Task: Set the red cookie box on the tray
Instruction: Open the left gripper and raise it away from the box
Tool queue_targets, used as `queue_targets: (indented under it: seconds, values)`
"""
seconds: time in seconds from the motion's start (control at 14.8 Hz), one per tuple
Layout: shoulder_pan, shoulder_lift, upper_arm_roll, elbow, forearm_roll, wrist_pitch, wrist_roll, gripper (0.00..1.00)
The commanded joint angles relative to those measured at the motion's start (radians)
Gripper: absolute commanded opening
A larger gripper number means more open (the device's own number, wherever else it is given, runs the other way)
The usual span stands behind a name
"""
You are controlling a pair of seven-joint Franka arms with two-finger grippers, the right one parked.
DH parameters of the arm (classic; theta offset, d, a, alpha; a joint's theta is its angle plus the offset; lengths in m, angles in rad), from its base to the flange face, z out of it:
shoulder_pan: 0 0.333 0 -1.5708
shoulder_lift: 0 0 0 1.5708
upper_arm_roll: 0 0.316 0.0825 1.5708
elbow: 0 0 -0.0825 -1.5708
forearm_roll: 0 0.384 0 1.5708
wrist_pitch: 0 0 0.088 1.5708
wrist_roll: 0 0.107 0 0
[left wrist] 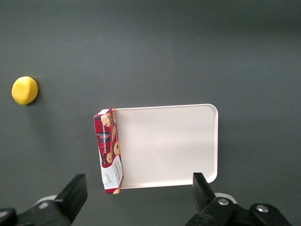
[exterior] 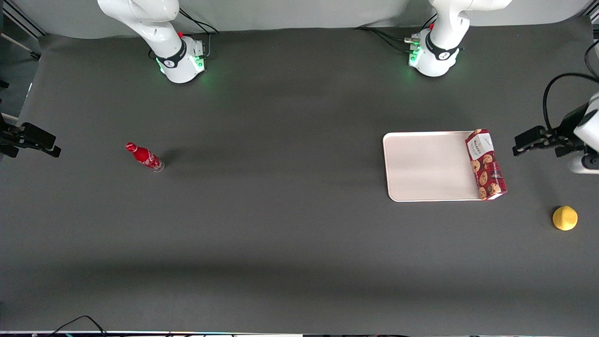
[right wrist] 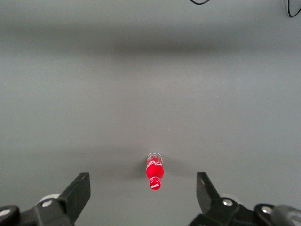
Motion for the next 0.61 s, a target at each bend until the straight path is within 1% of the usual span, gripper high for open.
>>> queue_targets:
  seconds: [0.0,0.2,0.34,0.54]
  values:
    - [0.002,-0.044,-0.018,-0.002,0.020,-0.025,-0.029,1.00]
    - [0.002,-0.050,-0.022,0.000,0.022,-0.028,-0.029,1.00]
    - [0.002,-0.052,-0.029,0.000,0.052,-0.026,-0.027,1.00]
    - [0.002,-0.052,-0.035,0.000,0.057,-0.026,-0.027,1.00]
